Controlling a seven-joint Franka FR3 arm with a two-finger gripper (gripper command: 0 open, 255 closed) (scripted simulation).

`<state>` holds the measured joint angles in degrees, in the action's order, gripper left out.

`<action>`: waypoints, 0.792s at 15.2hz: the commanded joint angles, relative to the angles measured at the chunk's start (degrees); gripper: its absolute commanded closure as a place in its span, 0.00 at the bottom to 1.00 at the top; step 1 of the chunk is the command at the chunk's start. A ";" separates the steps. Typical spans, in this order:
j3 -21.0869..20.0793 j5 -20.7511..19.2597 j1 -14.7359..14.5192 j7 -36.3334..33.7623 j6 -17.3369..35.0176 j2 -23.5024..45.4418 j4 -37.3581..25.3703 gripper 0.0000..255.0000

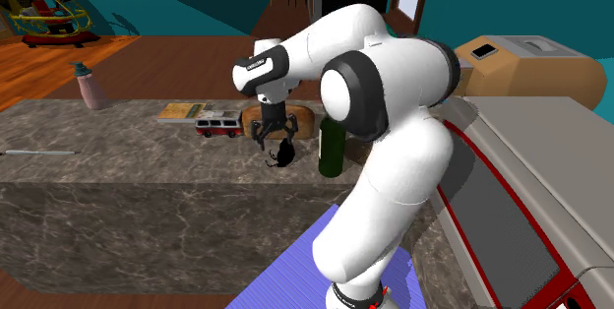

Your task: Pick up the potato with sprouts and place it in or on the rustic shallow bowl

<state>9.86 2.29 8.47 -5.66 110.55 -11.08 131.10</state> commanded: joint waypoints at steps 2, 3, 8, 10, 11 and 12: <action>1.43 1.10 1.12 -0.59 3.00 5.82 -3.13 0.00; 1.89 1.57 1.51 -0.72 3.83 7.77 -4.32 0.00; 3.97 4.48 3.66 -1.16 7.15 17.42 -10.86 0.00; 4.65 5.83 4.65 -1.27 8.07 21.14 -13.69 0.00; 4.57 5.96 4.65 -1.18 8.80 21.42 -13.23 0.00; 4.52 6.11 4.64 -1.09 9.52 21.72 -12.78 0.00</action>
<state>14.40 8.17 13.11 -6.58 119.49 10.20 118.22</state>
